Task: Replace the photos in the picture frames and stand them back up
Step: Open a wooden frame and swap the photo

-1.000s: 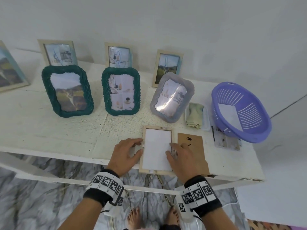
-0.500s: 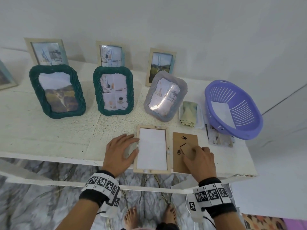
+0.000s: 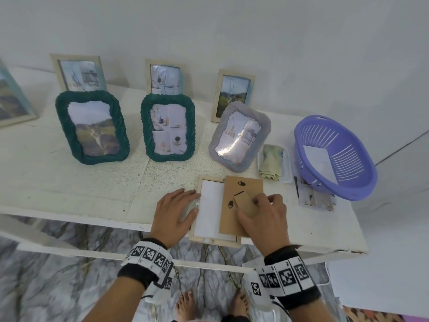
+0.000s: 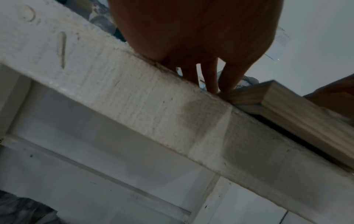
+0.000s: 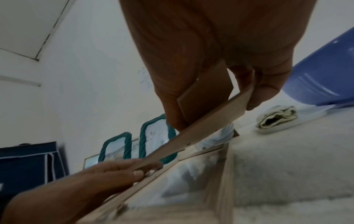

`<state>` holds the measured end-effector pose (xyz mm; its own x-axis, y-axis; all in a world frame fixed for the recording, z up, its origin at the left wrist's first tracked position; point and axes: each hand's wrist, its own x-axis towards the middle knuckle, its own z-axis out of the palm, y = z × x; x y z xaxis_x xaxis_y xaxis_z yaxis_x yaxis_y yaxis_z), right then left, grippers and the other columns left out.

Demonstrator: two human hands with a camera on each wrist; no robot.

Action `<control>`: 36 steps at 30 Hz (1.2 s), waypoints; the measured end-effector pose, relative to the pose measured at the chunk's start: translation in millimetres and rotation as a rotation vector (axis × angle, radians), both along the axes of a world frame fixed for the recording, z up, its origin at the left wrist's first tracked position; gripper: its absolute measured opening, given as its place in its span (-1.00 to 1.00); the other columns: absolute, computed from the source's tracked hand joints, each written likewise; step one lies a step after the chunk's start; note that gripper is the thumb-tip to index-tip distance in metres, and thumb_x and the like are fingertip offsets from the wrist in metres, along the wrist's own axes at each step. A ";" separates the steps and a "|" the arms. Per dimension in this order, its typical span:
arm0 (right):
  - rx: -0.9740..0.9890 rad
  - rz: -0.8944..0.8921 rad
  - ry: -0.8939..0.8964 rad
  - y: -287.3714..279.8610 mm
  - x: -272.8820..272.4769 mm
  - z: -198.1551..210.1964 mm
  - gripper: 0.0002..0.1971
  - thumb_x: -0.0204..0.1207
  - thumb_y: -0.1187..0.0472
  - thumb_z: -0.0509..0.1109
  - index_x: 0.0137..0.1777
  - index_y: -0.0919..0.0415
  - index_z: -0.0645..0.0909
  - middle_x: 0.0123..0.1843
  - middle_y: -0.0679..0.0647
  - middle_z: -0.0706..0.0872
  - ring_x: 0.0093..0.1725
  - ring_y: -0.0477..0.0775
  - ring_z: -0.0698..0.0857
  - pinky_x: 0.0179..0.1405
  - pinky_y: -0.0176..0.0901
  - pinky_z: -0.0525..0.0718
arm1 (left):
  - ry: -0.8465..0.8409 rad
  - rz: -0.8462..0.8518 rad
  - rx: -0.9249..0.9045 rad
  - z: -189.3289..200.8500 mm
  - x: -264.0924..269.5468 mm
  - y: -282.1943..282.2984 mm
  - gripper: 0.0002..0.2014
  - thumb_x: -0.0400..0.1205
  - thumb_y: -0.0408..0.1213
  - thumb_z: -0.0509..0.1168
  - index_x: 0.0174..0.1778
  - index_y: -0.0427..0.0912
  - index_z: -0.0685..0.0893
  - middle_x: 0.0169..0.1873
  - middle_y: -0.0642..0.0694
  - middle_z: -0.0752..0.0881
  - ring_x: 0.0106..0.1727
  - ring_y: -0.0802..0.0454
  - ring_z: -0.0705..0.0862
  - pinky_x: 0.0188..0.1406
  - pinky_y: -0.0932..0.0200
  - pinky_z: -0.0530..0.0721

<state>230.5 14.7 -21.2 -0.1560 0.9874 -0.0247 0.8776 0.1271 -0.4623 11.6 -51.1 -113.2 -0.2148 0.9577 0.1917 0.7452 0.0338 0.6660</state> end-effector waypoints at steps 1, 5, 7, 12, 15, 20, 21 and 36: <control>-0.001 0.022 -0.017 -2.7 -5.4 -2.4 -0.50 0.42 -0.16 0.45 0.21 0.17 0.56 0.15 0.11 0.38 0.16 0.17 0.40 0.15 -0.10 0.46 | -0.008 -0.006 0.014 0.1 -0.4 -0.4 -0.53 0.61 0.10 0.05 0.41 0.16 0.59 0.38 0.26 0.57 0.52 0.13 0.35 0.42 0.20 0.12; -0.002 0.076 -0.087 -9.9 -24.5 -13.3 -0.49 0.45 -0.20 0.39 0.23 0.17 0.55 0.16 0.13 0.41 0.12 0.16 0.41 0.16 -0.09 0.50 | -0.036 -0.029 0.028 1.1 -2.9 -0.1 -0.48 0.53 -0.03 0.04 0.42 0.15 0.58 0.34 0.34 0.53 0.49 0.18 0.32 0.39 0.25 0.11; 0.020 0.095 -0.090 -10.6 -31.2 -17.6 -0.48 0.45 -0.20 0.40 0.23 0.18 0.56 0.15 0.16 0.43 0.10 0.18 0.43 0.16 -0.07 0.50 | -0.038 -0.037 0.019 1.5 -3.1 -0.4 -0.49 0.52 -0.02 0.06 0.41 0.17 0.58 0.34 0.35 0.52 0.50 0.21 0.30 0.42 0.21 0.12; 0.036 0.141 -0.103 -12.1 -41.5 -24.3 -0.49 0.46 -0.20 0.39 0.21 0.19 0.55 0.14 0.17 0.44 0.09 0.18 0.42 0.10 -0.06 0.53 | -0.030 -0.056 0.015 -0.9 -4.3 -1.4 -0.52 0.55 0.04 0.09 0.41 0.20 0.57 0.35 0.36 0.51 0.52 0.22 0.28 0.45 0.16 0.13; 0.026 0.156 -0.209 -12.7 -42.6 -25.9 -0.49 0.48 -0.28 0.30 0.18 0.14 0.55 0.14 0.13 0.45 0.11 0.16 0.43 0.05 -0.06 0.59 | -0.039 -0.055 0.013 -0.8 -4.9 -1.4 -0.51 0.54 0.03 0.08 0.41 0.19 0.57 0.36 0.34 0.52 0.53 0.20 0.29 0.47 0.10 0.16; 0.072 0.220 -0.146 -11.4 -32.3 -31.9 -0.55 0.49 -0.24 0.31 0.09 0.14 0.67 0.12 0.14 0.52 0.07 0.17 0.46 0.04 -0.03 0.56 | -0.066 -0.040 0.008 2.7 -2.8 -0.7 -0.51 0.57 0.08 0.04 0.41 0.18 0.58 0.35 0.34 0.54 0.54 0.16 0.31 0.48 0.08 0.16; 0.068 0.236 -0.092 -10.3 -28.1 -34.3 -0.56 0.50 -0.22 0.30 0.09 0.14 0.69 0.12 0.13 0.52 0.05 0.17 0.47 0.05 -0.05 0.54 | -0.053 -0.035 0.005 3.2 -1.8 -0.5 -0.52 0.59 0.12 0.05 0.41 0.19 0.58 0.34 0.34 0.54 0.54 0.15 0.31 0.47 0.09 0.16; -0.252 0.434 0.254 42.2 28.9 -35.1 -0.73 0.53 0.31 0.44 0.00 -0.15 0.67 0.01 -0.13 0.67 -0.24 -0.19 0.61 -0.15 -0.52 0.52 | 0.021 -0.018 -0.032 5.6 0.9 -1.6 -0.45 0.50 0.32 0.17 0.41 0.25 0.54 0.35 0.27 0.58 0.55 0.18 0.28 0.46 0.14 0.13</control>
<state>259.4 56.9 -56.3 -0.5787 0.7996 -0.1605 0.6264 0.3098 -0.7153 12.4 -52.6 -107.6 -0.1940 0.9670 0.1652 0.7599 0.0417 0.6487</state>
